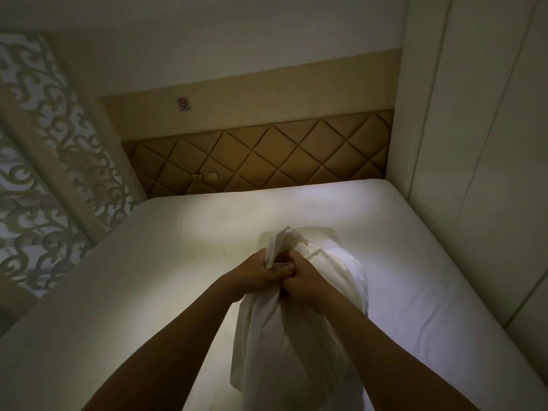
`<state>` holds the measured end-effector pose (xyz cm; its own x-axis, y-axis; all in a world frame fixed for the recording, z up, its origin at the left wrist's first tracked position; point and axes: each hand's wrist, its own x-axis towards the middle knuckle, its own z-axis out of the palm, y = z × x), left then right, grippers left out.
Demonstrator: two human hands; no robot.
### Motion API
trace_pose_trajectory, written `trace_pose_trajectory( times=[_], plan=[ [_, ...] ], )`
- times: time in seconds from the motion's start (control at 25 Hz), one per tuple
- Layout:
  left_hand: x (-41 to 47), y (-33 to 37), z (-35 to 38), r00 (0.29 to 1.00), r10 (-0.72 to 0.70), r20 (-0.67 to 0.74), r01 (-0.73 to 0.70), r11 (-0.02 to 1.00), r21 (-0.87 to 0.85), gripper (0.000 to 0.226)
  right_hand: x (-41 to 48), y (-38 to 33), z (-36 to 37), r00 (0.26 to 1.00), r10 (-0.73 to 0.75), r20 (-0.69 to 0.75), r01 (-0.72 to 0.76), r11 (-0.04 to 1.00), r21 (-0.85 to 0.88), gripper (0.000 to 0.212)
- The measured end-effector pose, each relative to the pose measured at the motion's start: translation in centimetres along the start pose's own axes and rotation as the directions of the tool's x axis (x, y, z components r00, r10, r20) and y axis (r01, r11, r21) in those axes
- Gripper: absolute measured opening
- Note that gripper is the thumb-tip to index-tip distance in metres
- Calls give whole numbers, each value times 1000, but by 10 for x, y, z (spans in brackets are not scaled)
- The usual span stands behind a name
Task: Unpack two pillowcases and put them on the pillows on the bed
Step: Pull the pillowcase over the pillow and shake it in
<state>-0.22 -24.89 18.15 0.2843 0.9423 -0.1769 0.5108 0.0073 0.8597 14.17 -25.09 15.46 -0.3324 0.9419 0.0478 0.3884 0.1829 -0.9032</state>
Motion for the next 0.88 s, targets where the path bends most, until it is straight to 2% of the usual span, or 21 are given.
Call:
trace_pose_trajectory(
  times=[0.12,0.2,0.28,0.4,0.48,0.56,0.6,0.68,0.76,0.8,0.88],
  plan=[
    [10,0,8,999,-41,-20,40,998,-41,48,-2,3,-11,999,24,-46,-26,999,-42,44],
    [15,5,11,998,-62,-11,61,998,-27,47,-5,9,-24,997,38,-65,-38,999,-3,42],
    [17,8,13,994,-104,-39,104,995,4,33,-9,13,-32,998,37,-58,-35,999,31,42],
    [18,-2,25,986,-105,-127,126,976,179,13,2,0,-3,993,100,-64,-106,991,-86,47],
    [13,-7,39,982,-83,-173,130,949,286,22,-1,0,9,953,165,-255,-221,952,-212,40],
    [8,-8,40,957,-24,-290,132,924,359,42,-4,21,-17,936,115,-334,-144,987,-65,18],
    [7,-10,34,933,-5,-359,144,922,360,47,-11,39,-38,905,112,-411,-130,991,-17,9],
    [2,-15,17,894,2,-448,158,934,320,44,-27,76,-76,845,193,-499,-267,960,-82,4],
    [-6,-22,1,868,4,-497,158,946,283,37,-26,99,-75,874,272,-403,-363,916,-169,16],
    [-11,-25,-5,857,11,-516,157,947,281,36,-24,100,-67,903,281,-324,-364,902,-231,16],
    [-22,-29,-10,841,40,-539,141,947,290,32,-18,99,-49,924,261,-279,-345,884,-315,18]
  ],
)
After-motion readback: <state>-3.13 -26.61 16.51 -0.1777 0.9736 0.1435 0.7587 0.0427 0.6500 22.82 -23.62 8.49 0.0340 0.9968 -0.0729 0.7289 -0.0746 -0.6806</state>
